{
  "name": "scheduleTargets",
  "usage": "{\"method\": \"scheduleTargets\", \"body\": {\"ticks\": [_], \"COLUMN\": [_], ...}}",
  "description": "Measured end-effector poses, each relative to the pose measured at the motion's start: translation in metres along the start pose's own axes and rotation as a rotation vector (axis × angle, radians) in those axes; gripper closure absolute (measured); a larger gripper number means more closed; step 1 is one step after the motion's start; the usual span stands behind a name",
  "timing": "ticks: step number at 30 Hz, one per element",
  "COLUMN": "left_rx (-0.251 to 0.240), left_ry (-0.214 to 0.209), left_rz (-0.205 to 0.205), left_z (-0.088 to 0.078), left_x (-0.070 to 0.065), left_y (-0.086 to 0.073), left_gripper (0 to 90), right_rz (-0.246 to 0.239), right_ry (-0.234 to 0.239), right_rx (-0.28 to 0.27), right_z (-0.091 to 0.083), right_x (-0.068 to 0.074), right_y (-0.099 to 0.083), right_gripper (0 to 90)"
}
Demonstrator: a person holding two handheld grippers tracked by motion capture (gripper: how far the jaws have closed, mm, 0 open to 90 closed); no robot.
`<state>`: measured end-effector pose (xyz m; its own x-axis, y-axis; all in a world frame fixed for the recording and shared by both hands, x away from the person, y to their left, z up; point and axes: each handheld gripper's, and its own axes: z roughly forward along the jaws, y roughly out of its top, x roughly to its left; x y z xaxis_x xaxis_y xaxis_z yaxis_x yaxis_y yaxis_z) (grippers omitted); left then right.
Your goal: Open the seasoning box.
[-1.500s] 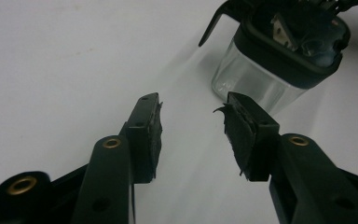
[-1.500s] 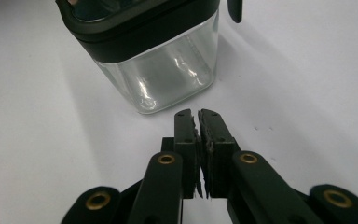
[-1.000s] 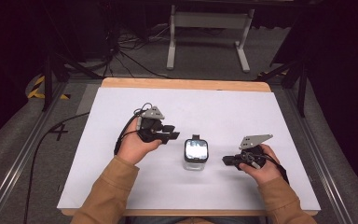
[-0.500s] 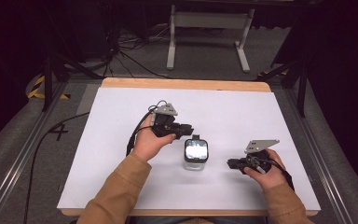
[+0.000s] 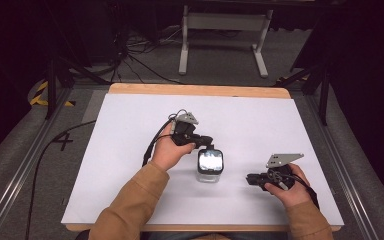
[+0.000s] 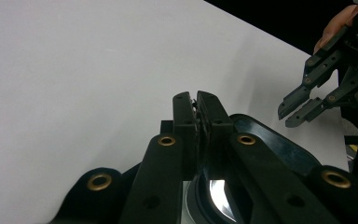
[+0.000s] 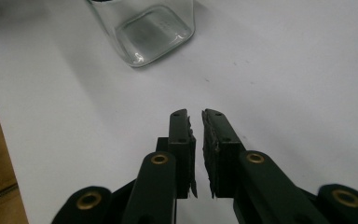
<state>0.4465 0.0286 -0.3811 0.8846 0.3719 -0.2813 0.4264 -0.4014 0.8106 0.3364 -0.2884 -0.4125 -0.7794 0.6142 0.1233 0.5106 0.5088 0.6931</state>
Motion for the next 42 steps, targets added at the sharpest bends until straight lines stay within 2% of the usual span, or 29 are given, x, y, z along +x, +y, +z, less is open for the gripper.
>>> {"method": "scheduleTargets", "body": {"ticks": [13, 22, 25, 32, 38, 42], "left_rx": [0.009, 0.006, 0.004, 0.004, 0.007, 0.008], "left_ry": [0.007, -0.002, -0.004, -0.002, 0.005, 0.004], "left_rz": [-0.008, -0.021, -0.024, -0.025, -0.017, -0.018], "left_z": [0.0, 0.0, 0.0, 0.001, 0.001, 0.001], "left_x": [-0.001, 0.0, 0.001, 0.002, 0.001, 0.001], "left_y": [0.001, 0.0, 0.0, 0.0, 0.0, 0.0], "left_gripper": [89.5, 89.4, 89.4, 89.5, 89.6, 89.6], "right_rz": [-0.026, -0.066, -0.079, -0.102, -0.099, -0.099], "right_ry": [0.024, 0.04, 0.055, 0.069, 0.094, 0.084], "right_rx": [-0.018, -0.046, -0.08, -0.116, -0.154, -0.187], "right_z": [0.005, 0.008, 0.008, 0.014, 0.019, 0.021], "right_x": [0.01, 0.021, 0.028, 0.038, 0.045, 0.049], "right_y": [0.008, 0.018, 0.023, 0.031, 0.037, 0.042], "right_gripper": [83.5, 85.9, 88.7, 89.6, 89.6, 89.7]}}
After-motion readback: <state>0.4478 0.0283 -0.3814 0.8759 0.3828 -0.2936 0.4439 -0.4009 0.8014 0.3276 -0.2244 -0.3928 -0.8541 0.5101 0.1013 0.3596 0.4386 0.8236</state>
